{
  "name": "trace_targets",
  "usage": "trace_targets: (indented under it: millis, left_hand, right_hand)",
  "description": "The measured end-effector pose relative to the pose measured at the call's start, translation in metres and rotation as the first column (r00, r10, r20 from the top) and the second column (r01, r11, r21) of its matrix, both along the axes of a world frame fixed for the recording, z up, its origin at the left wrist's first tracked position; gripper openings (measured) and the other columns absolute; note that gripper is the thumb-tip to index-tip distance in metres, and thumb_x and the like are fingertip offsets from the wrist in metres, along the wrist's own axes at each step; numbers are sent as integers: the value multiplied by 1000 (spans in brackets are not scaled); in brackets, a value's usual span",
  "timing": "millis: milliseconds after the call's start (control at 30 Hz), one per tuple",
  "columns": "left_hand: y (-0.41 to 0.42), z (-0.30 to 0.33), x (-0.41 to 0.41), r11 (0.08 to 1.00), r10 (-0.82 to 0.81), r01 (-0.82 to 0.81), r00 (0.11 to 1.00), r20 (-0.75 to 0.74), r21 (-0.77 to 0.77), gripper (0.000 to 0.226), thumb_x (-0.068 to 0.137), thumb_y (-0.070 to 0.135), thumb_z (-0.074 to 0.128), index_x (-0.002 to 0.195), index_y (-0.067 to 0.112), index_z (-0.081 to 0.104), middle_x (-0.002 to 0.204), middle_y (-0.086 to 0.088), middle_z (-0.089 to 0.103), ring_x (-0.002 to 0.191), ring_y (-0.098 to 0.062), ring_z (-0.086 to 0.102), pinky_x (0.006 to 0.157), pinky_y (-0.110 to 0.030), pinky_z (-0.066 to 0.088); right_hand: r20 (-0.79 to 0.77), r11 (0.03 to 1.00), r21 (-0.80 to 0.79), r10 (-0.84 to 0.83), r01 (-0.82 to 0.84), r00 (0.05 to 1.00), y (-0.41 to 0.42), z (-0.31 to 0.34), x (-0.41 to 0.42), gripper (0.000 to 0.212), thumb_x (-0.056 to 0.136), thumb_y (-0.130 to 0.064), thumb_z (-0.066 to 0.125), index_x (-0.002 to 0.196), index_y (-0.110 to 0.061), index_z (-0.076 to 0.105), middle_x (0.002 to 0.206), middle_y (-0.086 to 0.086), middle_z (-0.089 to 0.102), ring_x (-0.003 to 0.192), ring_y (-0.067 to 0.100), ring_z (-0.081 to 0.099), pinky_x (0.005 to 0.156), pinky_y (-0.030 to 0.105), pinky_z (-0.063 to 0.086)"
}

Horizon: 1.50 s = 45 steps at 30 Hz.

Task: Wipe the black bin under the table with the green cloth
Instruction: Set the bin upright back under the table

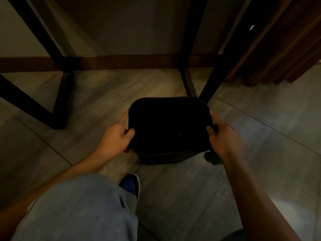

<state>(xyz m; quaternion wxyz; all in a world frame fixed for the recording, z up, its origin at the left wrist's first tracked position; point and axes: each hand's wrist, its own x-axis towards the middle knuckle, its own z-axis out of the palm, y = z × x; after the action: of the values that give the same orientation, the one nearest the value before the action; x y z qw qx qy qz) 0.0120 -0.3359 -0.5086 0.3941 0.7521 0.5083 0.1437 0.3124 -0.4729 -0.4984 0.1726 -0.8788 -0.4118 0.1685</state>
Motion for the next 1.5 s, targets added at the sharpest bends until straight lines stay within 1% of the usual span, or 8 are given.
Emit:
trace_targets:
  millis: [267,467,600,733,900,1133,1267,1500]
  left_hand:
    - [19,-1,-2,999,-35,35,998,-61,8,68,104,22,56,164,25,23,53,3,65,44,-2,64,48,-11,46]
    - [33,66,-10,959,-160,207,959,-233,192,48,103,42,54,147,25,49,54,5,67,60,-10,70,71,-40,60]
    - [24,112,18,942,-315,324,944,98,-87,29,105,29,56,132,28,63,65,-8,74,63,-20,73,63,-29,58]
    - [10,111,64,746,-530,557,829,181,-365,42,103,45,49,136,24,63,86,-15,79,78,-30,78,65,-32,61]
    - [-11,101,101,492,-323,514,857,401,-702,79,98,75,20,138,16,56,113,-24,76,92,-36,77,75,-38,62]
    - [-12,97,106,629,222,296,818,531,-719,39,101,40,63,128,12,70,107,-6,79,99,-18,76,78,-28,63]
    - [-10,86,105,737,317,118,809,495,-665,28,94,17,73,122,13,70,100,-6,78,90,-18,75,72,-28,62]
    - [2,106,102,854,181,173,786,592,-490,37,88,-1,74,112,25,64,95,-2,79,91,-21,77,80,-37,64]
  right_hand:
    - [-82,993,93,-63,71,995,-10,-17,-15,58,109,-47,42,162,-37,21,98,-4,62,82,14,62,66,28,49]
    - [-356,886,220,-316,408,879,-37,-1,1,48,110,-39,46,155,-23,40,108,7,59,111,34,64,91,42,50]
    - [-310,825,374,-320,424,895,-39,43,0,47,106,-34,56,151,-23,45,114,3,58,108,27,62,93,44,54]
    - [-271,781,529,-216,332,938,-15,91,-25,44,106,-38,56,148,-30,48,111,-14,60,90,-3,59,79,18,47]
    - [-213,707,667,-119,233,970,14,109,-71,45,102,-44,61,142,-26,50,103,-20,62,93,-13,60,84,26,56]
    - [-89,712,702,120,-23,989,3,71,-114,76,96,-50,66,160,-27,31,132,-5,63,125,11,60,100,42,54]
    - [-312,625,764,137,163,940,-4,58,-118,59,102,-45,51,155,-22,40,137,-4,62,128,16,61,102,48,54]
    - [-855,696,394,37,600,518,8,39,-113,71,84,-69,62,145,-35,54,138,-9,66,124,5,65,105,40,57]
